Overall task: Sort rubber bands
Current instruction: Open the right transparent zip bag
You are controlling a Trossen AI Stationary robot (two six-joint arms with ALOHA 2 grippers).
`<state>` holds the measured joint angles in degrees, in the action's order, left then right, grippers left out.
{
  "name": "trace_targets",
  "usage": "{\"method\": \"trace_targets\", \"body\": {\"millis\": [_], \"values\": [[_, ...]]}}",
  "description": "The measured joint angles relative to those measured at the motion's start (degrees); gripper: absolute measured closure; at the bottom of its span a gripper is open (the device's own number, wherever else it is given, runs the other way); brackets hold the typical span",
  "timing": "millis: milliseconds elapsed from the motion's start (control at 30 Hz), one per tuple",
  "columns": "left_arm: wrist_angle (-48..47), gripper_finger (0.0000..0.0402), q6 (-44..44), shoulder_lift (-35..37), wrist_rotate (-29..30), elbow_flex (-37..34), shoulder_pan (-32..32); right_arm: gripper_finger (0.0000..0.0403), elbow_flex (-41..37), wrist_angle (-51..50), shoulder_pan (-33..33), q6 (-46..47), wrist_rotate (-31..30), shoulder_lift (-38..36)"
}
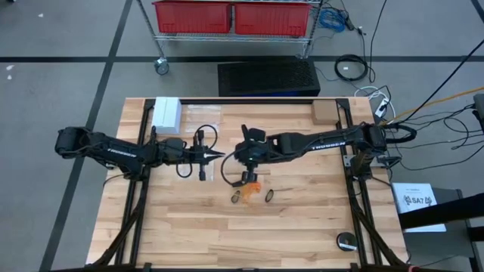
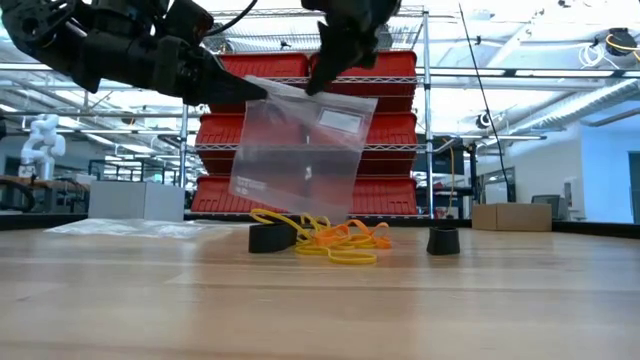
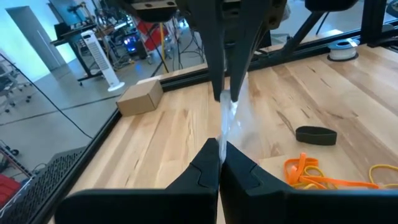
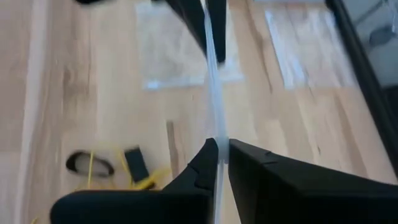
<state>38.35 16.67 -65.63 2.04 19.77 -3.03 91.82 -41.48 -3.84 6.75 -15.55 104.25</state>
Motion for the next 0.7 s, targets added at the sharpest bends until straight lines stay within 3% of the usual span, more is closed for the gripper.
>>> {"method": "trace_targets", "body": {"millis": [400,700], "values": [[0.2,0.0400,0.0,0.0,0.1,0.0,0.0,0.0387,1.4,-14.4,-0.8,7.4,0.6,0.0],[0.3,0.0400,-0.3,0.1,0.1,0.0,0.0,0.0387,1.4,-18.1,-1.2,9.7,1.0,-0.7]]}}
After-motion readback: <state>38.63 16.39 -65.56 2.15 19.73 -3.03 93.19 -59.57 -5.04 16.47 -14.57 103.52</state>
